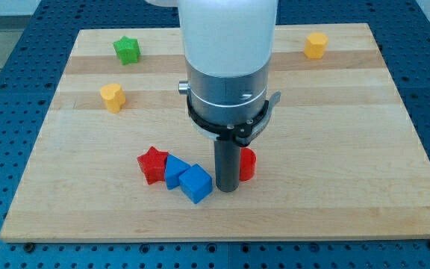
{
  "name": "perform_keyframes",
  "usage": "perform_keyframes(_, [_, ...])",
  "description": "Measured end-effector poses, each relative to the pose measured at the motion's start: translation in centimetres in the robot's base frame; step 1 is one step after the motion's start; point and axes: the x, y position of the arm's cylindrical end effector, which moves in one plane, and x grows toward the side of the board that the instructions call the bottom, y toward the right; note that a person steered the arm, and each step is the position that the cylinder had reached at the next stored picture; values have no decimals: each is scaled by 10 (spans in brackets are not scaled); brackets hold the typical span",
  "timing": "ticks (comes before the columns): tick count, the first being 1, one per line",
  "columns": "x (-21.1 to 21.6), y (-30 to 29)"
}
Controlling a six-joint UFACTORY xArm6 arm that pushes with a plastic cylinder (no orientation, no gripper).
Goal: Push the cube to the left of the red circle
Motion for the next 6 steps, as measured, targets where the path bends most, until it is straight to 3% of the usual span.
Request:
perform_keyframes(2, [33,4])
perform_keyframes(3, [40,-48])
perform_keyframes(4, [23,-69])
perform_keyframes(5, [-11,-43])
perform_keyframes(6, [-14,-37])
